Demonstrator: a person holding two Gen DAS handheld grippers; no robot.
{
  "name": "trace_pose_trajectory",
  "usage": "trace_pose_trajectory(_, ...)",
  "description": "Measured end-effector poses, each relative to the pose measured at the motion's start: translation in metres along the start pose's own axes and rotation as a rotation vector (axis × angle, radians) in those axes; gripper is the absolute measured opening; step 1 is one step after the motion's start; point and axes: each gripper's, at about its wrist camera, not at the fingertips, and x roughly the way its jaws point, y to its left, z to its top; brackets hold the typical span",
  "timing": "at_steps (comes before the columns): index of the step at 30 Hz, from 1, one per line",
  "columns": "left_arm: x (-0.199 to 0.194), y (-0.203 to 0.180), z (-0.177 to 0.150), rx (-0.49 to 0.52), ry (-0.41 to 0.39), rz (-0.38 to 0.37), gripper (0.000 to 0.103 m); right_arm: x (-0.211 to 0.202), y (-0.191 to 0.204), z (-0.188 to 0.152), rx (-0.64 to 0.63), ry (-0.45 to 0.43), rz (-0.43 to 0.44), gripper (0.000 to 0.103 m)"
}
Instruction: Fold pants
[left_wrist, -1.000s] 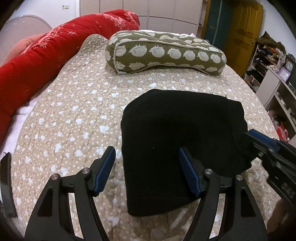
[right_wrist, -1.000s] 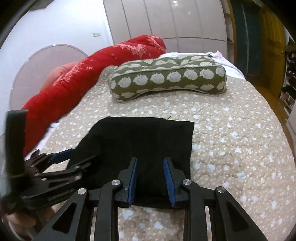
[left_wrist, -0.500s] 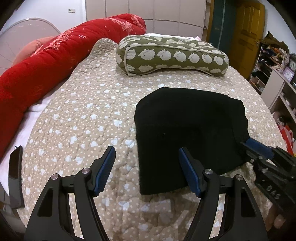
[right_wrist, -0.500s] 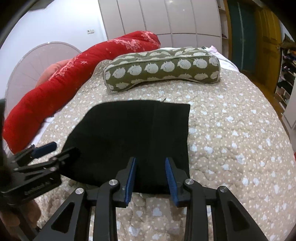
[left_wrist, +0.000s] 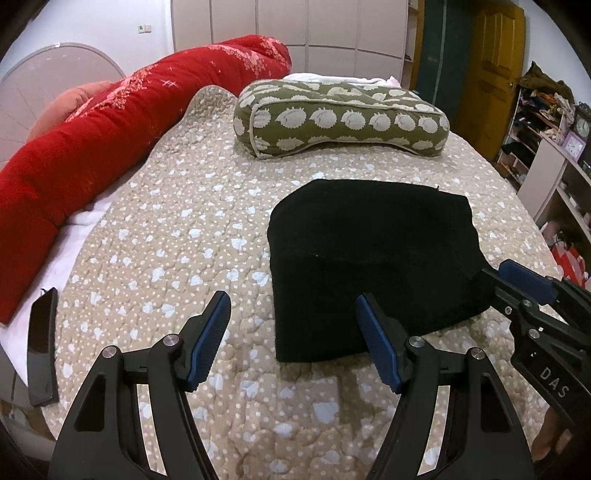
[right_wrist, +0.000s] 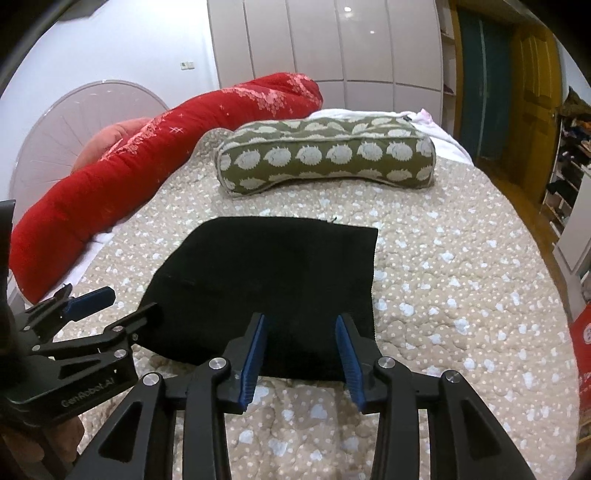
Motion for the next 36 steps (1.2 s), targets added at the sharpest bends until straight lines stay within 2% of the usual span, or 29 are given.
trace_pose_trajectory(15,-0.033,-0.003,-0.001,-0.007,-0.070,0.018,0.071,-0.031,0.004,-0.004,0.006,-0.045,-0.001,0.042)
trace_pose_trajectory(36,-0.048,-0.013,-0.007,0.009,-0.097,0.010,0.071,-0.045,-0.006,-0.013,0.027,-0.056,-0.009,0.043)
